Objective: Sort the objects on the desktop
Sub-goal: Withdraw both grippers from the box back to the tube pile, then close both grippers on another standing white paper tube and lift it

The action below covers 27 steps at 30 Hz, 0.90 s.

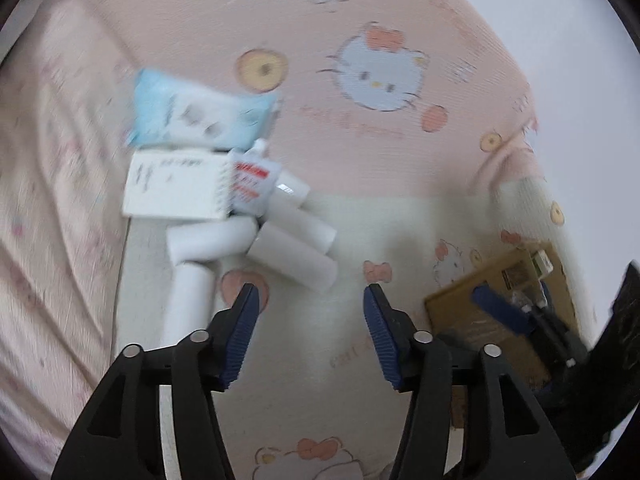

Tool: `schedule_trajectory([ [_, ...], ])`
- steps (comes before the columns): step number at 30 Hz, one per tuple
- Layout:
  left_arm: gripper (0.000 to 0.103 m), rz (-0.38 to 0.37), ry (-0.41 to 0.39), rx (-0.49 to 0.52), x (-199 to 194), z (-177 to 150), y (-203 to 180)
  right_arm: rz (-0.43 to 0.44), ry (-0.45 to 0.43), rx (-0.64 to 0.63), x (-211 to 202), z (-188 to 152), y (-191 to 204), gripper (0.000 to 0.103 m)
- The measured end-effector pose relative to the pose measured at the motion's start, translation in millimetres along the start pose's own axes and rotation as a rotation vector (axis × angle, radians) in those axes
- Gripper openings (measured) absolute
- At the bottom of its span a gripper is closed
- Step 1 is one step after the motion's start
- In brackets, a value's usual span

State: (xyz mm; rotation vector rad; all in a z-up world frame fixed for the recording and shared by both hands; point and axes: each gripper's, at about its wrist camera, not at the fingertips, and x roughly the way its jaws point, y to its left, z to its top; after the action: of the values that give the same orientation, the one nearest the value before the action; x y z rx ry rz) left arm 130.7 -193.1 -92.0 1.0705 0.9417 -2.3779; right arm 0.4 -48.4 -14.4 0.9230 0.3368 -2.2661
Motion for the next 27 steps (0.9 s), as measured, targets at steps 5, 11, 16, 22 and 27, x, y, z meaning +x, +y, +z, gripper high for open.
schedule_trajectory([
  [5,0.064,0.038,0.025,-0.072,7,-9,30,0.154,-0.006,0.020,29,-9,15,0.054],
  [11,0.064,0.053,0.045,-0.175,23,-18,69,0.259,-0.010,0.071,63,-16,26,0.062],
  [16,0.064,0.060,0.069,-0.283,41,-16,102,0.311,0.030,0.130,90,-27,29,0.062],
  [22,0.063,0.022,0.116,-0.380,61,-21,122,0.336,0.070,0.144,114,-31,34,0.062],
  [27,0.042,0.045,0.183,-0.348,73,-28,115,0.347,0.115,0.157,129,-32,36,0.062],
])
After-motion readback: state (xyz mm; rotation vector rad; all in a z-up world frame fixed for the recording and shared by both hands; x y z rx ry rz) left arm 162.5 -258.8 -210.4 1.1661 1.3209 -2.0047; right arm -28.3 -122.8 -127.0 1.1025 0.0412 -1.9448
